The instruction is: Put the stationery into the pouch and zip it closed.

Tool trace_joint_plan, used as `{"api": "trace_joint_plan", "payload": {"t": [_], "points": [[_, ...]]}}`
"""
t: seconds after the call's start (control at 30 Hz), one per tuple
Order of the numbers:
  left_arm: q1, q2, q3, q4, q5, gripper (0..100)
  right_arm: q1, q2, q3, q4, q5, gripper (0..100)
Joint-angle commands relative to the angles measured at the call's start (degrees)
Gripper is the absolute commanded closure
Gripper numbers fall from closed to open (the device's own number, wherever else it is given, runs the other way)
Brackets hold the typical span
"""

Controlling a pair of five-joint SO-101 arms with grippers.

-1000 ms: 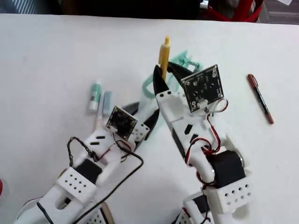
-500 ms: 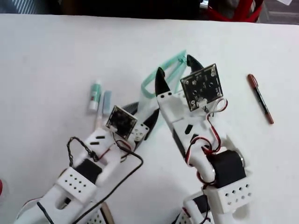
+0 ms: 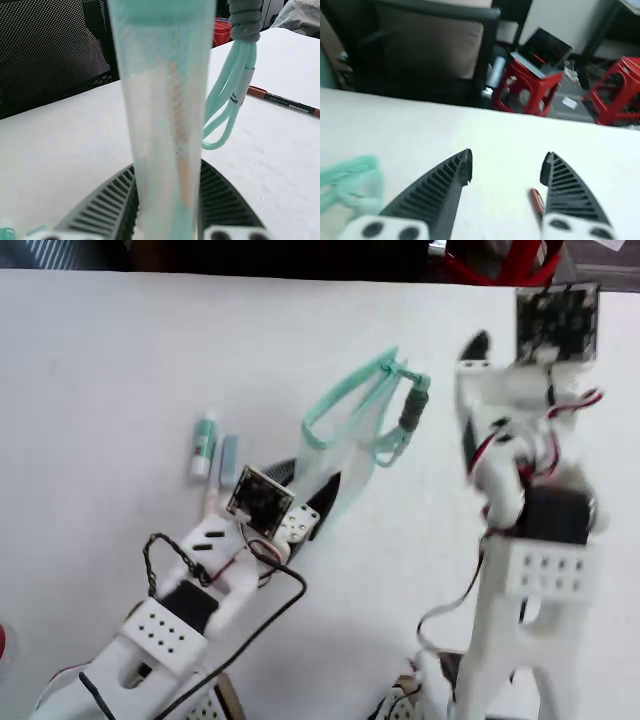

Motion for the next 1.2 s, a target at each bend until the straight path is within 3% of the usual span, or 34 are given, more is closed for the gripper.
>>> {"api": "trace_joint_plan", "payload": {"t": [0.0,0.23,0.43,0.9,1.17], "points": [[0.31,-0.31,-0.44,-1.05,-0.18,86,6.90,12.70,-10.55,4.09,9.32,78.6],[0.40,-0.31,-0.35,-1.05,-0.18,86,13.58,40.66,-26.29,15.25,29.10,78.6],[0.40,-0.31,-0.26,-0.97,-0.18,86,17.80,60.35,-43.96,16.84,29.10,78.3],[0.40,-0.31,0.44,-1.32,-0.18,86,18.77,93.67,-79.03,20.26,33.93,78.3],[0.40,-0.31,0.44,-1.32,-0.18,86,19.12,105.63,-86.42,24.22,37.80,79.1]]}}
